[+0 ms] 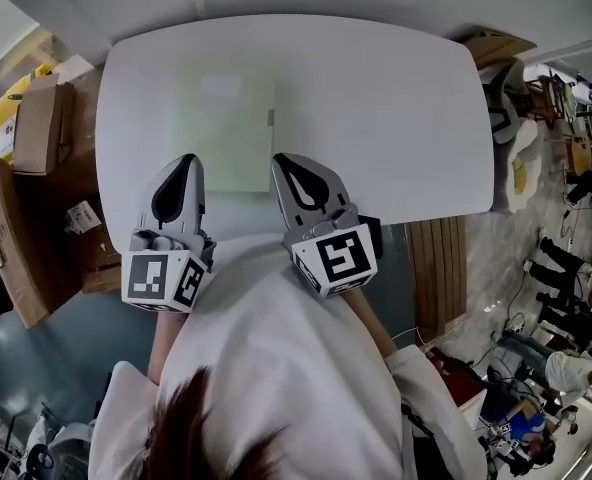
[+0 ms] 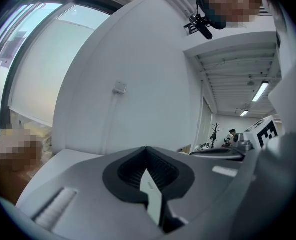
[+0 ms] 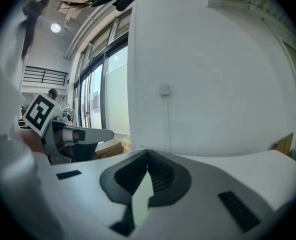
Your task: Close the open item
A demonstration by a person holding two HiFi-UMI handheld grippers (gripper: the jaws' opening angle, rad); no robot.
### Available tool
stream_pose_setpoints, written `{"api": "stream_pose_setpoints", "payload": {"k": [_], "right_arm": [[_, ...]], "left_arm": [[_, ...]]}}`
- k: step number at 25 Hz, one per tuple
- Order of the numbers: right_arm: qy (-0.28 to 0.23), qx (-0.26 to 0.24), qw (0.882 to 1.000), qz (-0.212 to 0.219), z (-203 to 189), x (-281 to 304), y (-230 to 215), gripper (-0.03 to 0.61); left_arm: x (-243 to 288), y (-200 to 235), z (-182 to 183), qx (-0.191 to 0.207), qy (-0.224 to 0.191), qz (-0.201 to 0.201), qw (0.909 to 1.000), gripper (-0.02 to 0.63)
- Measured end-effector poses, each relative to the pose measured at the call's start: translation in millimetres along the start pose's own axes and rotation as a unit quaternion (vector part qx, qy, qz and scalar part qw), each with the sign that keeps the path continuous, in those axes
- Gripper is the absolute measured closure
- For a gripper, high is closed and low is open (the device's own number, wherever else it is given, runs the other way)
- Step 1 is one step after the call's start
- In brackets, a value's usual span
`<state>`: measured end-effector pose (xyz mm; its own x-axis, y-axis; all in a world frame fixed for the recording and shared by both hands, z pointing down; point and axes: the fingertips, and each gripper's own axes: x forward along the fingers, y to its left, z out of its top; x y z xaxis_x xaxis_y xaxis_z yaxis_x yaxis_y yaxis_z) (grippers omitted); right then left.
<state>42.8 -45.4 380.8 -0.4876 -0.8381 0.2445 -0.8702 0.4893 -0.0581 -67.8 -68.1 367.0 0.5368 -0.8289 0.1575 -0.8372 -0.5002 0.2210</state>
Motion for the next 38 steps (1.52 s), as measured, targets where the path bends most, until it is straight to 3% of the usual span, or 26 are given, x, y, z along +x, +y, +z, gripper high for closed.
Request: {"api": "stream_pose_setpoints", "payload": {"k": [38], "right_arm": [[0.009,-0.010,1.000,0.009,0,5,10,0.574]], "left_arm": [[-4,-5,-8,0.000,0.012,-0.006,0.9999,0.604]]}}
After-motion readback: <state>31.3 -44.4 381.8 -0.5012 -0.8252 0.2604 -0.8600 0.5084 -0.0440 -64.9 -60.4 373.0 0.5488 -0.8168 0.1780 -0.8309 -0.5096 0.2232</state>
